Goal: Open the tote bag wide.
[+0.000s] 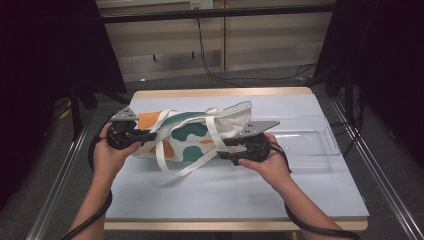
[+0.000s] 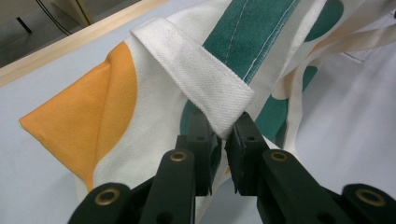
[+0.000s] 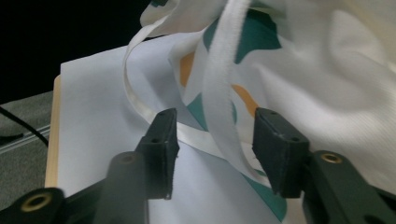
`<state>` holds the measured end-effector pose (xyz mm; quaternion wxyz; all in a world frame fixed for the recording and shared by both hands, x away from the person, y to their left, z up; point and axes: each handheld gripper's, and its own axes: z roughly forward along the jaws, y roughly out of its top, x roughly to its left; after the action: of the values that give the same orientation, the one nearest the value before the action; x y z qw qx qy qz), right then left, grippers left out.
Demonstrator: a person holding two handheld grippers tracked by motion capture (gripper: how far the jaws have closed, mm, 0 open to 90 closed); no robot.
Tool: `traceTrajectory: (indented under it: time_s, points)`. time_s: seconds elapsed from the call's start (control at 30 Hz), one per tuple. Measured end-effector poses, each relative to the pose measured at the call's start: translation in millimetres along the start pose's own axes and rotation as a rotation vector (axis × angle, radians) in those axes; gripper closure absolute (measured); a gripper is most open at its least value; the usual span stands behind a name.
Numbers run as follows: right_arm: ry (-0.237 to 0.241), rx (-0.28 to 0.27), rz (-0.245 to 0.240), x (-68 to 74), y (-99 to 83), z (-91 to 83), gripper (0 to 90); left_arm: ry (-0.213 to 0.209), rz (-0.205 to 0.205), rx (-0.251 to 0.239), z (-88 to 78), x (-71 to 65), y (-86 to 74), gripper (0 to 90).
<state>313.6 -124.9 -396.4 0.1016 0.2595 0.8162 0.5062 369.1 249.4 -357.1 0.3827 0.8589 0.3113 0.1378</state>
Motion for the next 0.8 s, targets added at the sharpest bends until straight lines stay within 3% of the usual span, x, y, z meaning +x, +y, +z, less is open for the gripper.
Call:
traceTrajectory:
  time_s: [0.03, 0.07, 0.1, 0.2, 0.63, 0.8]
  points:
    - [0.0, 0.0, 0.0, 0.0, 0.0, 0.0, 51.4, -0.003, -0.001, 0.005, -1.3, 0.4, 0.5, 80.5]
    - [0.026, 0.017, -0.019, 2.1, 1.2, 2.7, 70.5, -0.005, -0.009, 0.005, -2.4, 0.4, 1.0, 80.7]
    - [0.05, 0.024, -0.019, 2.6, 0.7, 3.6, 77.4, -0.012, -0.019, 0.0, -4.4, 1.1, 2.2, 80.8]
    - [0.082, 0.049, -0.009, 2.9, -3.2, 4.6, 86.9, -0.01, -0.034, -0.001, -8.2, 2.0, 5.2, 81.0]
    - [0.104, 0.066, 0.027, 0.7, -26.0, -2.3, 87.4, 0.002, -0.074, -0.008, -9.5, 6.2, 21.5, 81.5]
    - [0.113, 0.072, 0.043, 1.0, -35.9, -3.9, 87.6, -0.003, -0.066, -0.001, -7.8, 3.9, 26.9, 81.8]
